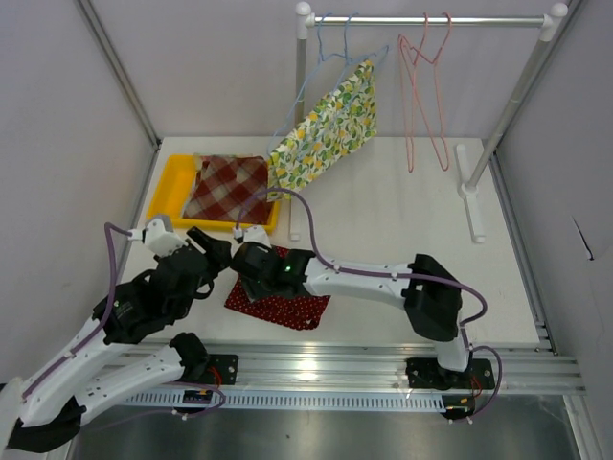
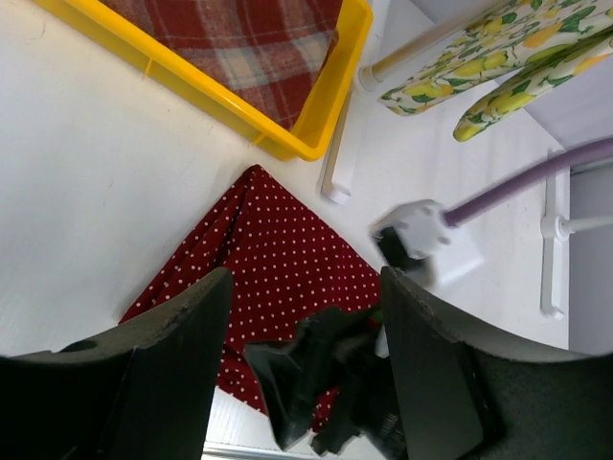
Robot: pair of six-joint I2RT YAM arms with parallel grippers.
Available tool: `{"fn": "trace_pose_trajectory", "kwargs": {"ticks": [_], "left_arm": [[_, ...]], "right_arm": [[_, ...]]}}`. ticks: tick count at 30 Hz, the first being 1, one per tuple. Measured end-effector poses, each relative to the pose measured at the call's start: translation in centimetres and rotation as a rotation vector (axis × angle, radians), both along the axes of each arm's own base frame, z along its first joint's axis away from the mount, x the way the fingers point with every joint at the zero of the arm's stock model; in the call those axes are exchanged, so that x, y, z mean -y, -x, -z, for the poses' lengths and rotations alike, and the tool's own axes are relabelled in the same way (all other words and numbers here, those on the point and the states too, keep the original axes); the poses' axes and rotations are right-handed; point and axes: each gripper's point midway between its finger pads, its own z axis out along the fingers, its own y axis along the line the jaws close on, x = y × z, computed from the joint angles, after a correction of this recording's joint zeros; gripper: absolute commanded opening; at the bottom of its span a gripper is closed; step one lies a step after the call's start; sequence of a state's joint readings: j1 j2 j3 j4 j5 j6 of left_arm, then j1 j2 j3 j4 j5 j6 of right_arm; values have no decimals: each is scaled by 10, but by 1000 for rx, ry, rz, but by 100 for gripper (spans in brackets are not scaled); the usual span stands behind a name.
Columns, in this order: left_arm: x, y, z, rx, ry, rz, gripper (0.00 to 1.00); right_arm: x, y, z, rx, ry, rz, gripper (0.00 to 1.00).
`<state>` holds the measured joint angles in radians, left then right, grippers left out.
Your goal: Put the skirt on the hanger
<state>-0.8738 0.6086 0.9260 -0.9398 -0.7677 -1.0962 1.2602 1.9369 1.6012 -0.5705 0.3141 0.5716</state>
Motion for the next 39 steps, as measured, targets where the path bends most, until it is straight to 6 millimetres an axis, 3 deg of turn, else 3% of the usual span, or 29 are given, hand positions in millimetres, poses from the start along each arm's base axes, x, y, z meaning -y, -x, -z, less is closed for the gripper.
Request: {"fn": "trace_pose_trajectory", "kwargs": {"ticks": [6, 15, 17, 19, 20, 23, 30, 34, 39], "left_arm": [[-7, 2, -6, 20, -6, -8, 68], [-9, 6, -8, 35, 1, 11, 68], [-9, 7, -5, 32, 1, 17, 67], [-8, 7, -2, 31, 3, 20, 67], [-8, 6, -1, 33, 7, 19, 66], [-6, 4, 2, 40, 18, 17, 67], [6, -5, 20, 51, 62, 11, 66], [17, -10, 30, 52, 119, 5, 62], [34, -4, 82, -70, 79, 73, 55]], "right_arm": [[-25, 3, 35, -18, 53, -19, 57], [-28, -1, 70, -31, 141, -7, 56], [-28, -4, 70, -25, 149, 1, 49], [-26, -6, 70, -14, 160, 11, 34], [-24, -7, 71, -11, 165, 17, 21], [-18, -9, 71, 0, 188, 41, 1], [11, -13, 77, 33, 254, 100, 0], [43, -11, 58, 54, 274, 142, 0], [69, -14, 2, 93, 165, 205, 0]]}}
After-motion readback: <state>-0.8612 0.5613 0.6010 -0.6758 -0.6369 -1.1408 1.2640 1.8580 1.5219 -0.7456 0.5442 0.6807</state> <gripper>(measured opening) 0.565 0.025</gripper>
